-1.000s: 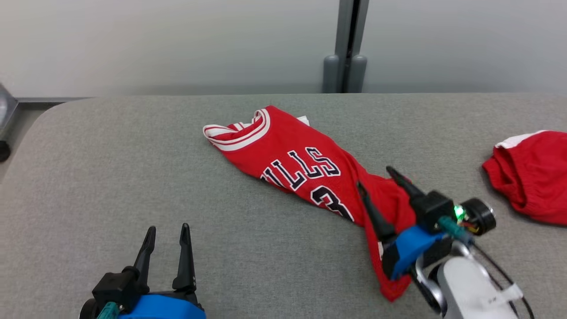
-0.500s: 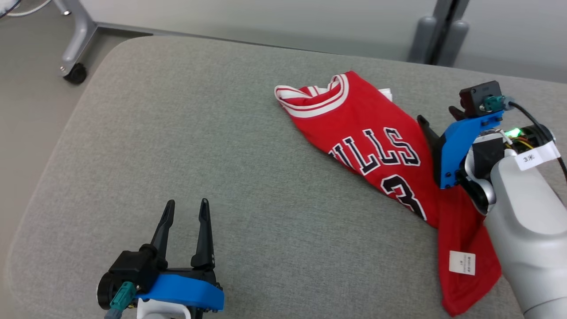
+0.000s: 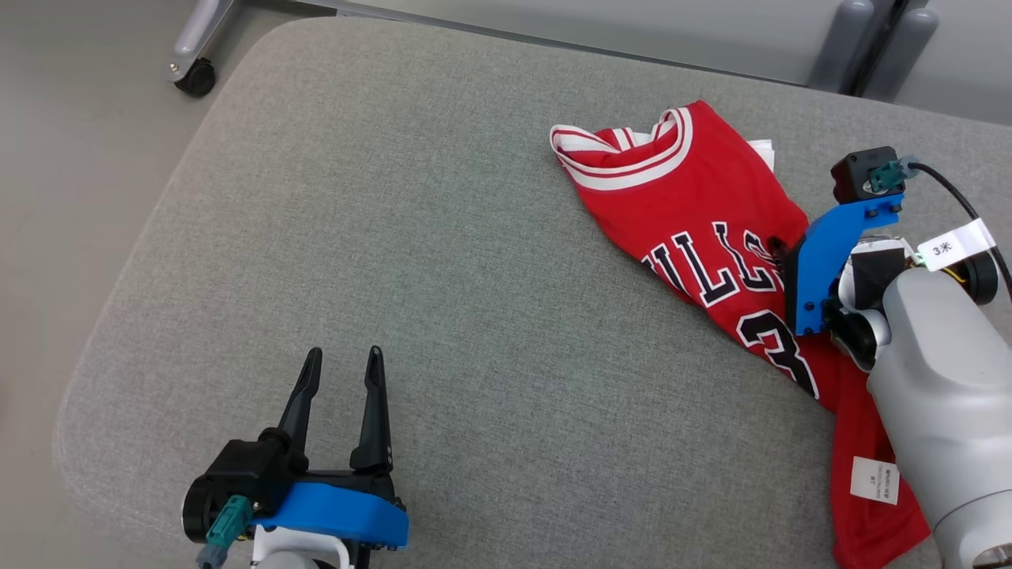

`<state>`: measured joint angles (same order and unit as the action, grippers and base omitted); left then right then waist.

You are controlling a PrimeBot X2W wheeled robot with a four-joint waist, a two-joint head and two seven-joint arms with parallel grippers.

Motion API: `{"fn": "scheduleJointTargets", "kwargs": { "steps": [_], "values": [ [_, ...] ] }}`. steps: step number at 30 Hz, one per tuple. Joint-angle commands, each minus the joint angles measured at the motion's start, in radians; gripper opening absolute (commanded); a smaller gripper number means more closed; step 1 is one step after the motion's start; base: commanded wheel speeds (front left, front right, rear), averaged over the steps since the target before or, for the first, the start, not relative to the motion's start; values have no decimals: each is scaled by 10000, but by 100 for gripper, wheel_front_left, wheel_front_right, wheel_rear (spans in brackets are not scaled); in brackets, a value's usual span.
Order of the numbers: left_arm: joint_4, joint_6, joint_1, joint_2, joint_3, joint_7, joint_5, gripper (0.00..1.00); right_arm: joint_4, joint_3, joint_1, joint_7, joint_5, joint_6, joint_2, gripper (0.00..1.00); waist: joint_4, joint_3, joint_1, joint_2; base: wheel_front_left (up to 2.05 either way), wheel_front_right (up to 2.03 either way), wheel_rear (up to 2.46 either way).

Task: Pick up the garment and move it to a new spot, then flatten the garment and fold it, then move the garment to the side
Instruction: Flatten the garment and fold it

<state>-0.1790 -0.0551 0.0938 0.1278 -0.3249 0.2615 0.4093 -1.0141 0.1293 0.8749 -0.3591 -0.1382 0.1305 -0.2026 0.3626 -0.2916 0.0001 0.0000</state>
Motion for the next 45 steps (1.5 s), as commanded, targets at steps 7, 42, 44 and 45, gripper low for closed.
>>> {"fn": "scheduleJointTargets", "kwargs": {
  "steps": [7, 42, 44, 45],
  "values": [
    [-47, 85, 29, -39, 131, 47, -165, 100, 192, 761, 202, 1426, -211, 3, 48, 0, -139, 143, -1, 0, 0, 0, 0],
    [114, 84, -74, 21, 12, 32, -173, 100, 1086, 4938, 63, 4105, -2260, 3, 892, 100, 165, 487, -1, 0, 0, 0, 0],
    [73, 111, -61, -16, -29, 34, -166, 100, 472, 4477, 358, 4159, -1998, 3, 898, 100, 370, 398, -1, 0, 0, 0, 0],
    [49, 126, -50, -50, -57, 35, -155, 100, 142, 4252, 500, 4178, -1873, 3, 890, 100, 480, 354, -1, 0, 0, 0, 0]
  ]
}}
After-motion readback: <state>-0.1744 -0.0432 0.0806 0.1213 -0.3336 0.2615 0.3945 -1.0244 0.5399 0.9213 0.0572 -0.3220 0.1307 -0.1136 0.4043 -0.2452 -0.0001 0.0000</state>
